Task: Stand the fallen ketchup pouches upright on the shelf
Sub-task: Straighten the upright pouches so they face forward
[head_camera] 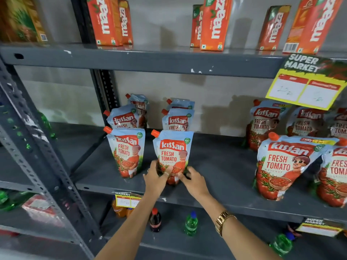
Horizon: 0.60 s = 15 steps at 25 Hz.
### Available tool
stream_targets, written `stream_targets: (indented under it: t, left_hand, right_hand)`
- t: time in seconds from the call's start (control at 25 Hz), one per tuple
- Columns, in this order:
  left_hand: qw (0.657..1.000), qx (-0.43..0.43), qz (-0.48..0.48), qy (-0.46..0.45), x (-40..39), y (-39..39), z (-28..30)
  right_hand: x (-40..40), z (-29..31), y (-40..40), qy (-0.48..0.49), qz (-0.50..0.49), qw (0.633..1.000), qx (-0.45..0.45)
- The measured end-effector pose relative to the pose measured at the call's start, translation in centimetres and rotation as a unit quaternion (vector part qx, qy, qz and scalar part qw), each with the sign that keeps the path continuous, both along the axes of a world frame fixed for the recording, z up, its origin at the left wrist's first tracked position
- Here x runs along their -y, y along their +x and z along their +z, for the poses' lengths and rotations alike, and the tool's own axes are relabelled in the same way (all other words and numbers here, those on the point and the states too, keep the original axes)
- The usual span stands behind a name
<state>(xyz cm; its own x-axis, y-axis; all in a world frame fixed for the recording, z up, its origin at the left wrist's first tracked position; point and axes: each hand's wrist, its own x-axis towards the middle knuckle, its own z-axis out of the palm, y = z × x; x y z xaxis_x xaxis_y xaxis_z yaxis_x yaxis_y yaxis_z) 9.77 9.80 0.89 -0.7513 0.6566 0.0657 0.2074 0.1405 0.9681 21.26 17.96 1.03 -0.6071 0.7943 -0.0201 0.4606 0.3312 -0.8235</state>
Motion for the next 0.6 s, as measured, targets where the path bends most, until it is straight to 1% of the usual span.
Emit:
stream_targets:
  t: [0.16, 0.28, 0.32, 0.4, 0.48, 0.52, 0.6]
  left_hand:
    - [1.0, -0.019, 0.017, 0.017, 0.6, -0.8, -0.5]
    - [1.0, -0.007, 0.0, 0.022, 0.8, -1.1, -0.5]
    - [0.999, 0.005, -0.003, 0.032, 1.1, -1.3, -0.4]
    - [0.998, 0.029, 0.021, 0.051, 1.9, -2.1, -0.1]
    - [0.995, 0.035, 0.075, 0.059, 2.8, -3.5, -0.1]
    - [0.993, 0.024, 0.1, 0.058, 3.3, -4.2, -0.1]
    - [0.988, -0.001, 0.143, 0.064, 4.1, -5.4, -0.2]
  right_hand:
    - [0.8, 0.0, -0.9, 0.022, -0.008, 0.999, 0.027]
    - [1.1, 0.1, -0.9, 0.005, -0.025, 1.0, 0.012]
    - [1.4, 0.1, -0.9, 0.007, -0.035, 0.999, -0.005]
    - [2.3, 0.4, -1.0, 0.06, -0.085, 0.993, -0.049]
    - [3.4, 0.7, -1.5, 0.143, -0.153, 0.971, -0.115]
    - [4.0, 1.0, -1.8, 0.18, -0.169, 0.957, -0.155]
    - [5.2, 1.4, -2.7, 0.219, -0.153, 0.941, -0.21]
